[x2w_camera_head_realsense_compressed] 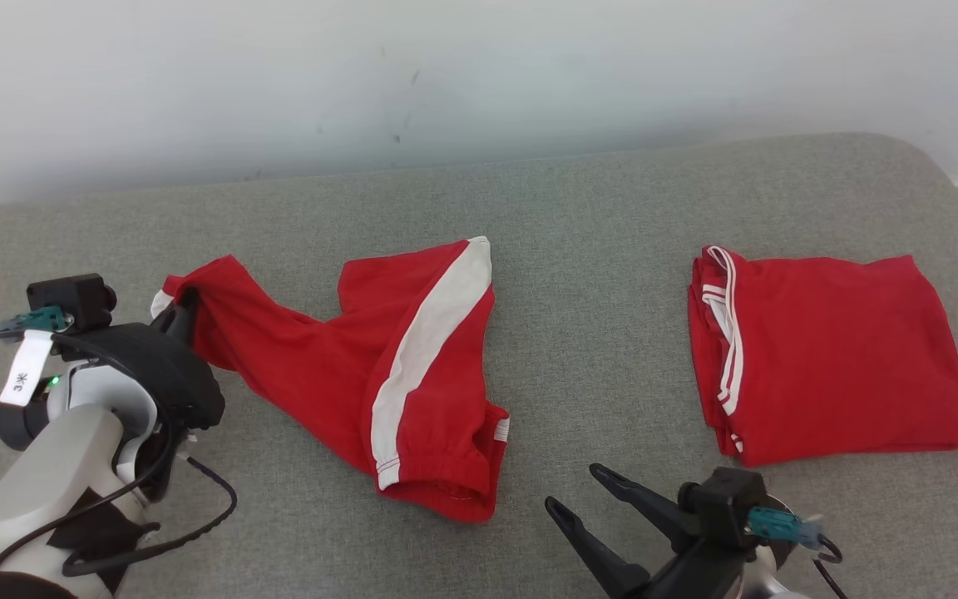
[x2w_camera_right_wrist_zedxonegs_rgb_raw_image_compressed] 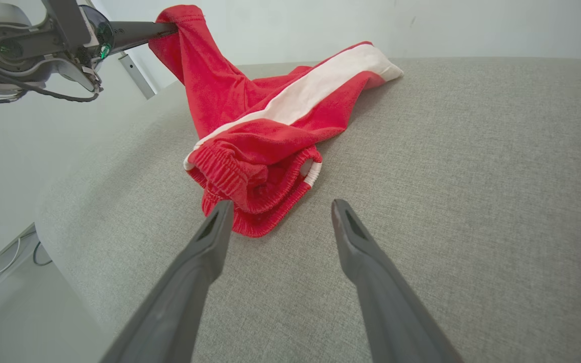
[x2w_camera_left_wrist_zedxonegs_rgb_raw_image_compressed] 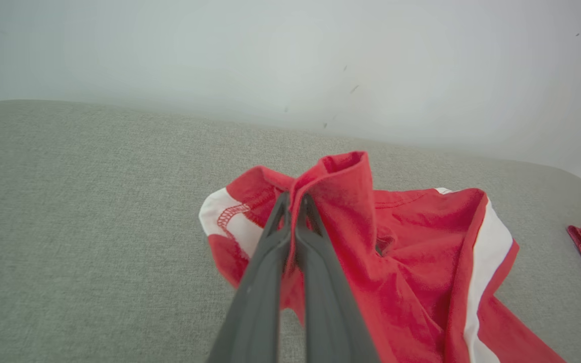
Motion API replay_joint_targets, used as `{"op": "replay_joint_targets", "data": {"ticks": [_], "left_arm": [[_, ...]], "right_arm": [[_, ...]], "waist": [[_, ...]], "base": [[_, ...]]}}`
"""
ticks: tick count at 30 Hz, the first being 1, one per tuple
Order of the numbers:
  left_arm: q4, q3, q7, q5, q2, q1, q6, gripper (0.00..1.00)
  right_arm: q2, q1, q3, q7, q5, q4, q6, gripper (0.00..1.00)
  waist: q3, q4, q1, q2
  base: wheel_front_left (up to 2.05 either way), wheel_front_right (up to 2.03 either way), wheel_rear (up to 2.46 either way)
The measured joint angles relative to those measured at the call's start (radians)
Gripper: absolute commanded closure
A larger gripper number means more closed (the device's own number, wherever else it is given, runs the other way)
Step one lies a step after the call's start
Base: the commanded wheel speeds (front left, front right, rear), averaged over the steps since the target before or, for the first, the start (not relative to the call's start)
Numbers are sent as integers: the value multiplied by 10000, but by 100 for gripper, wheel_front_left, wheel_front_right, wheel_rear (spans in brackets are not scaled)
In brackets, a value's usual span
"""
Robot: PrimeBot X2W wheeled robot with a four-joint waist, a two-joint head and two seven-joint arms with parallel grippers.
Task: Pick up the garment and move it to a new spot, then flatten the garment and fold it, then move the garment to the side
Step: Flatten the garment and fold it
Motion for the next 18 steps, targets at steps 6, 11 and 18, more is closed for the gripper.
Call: {"op": "replay_joint_targets", "data": {"ticks": [6, 11, 18], "left_arm": [[111, -94, -84, 2, -270, -23, -81, 100], [205, -121, -167, 4, -454, -115, -163, 100], [291, -155, -261, 4, -523, -113, -176, 100]], "right_arm": [[-102, -531, 907, 387, -12, 364, 0, 0], [-192, -1234, 1085, 499, -268, 1170, 0, 0], [-35, -2309, 1156, 426, -6, 2199, 2, 0]], "waist": [[-5, 109, 0, 0], [-45, 272, 0, 1], [-77, 439, 0, 0]], "base": [[0, 0, 0], [0, 0, 0], [0, 0, 0]]}}
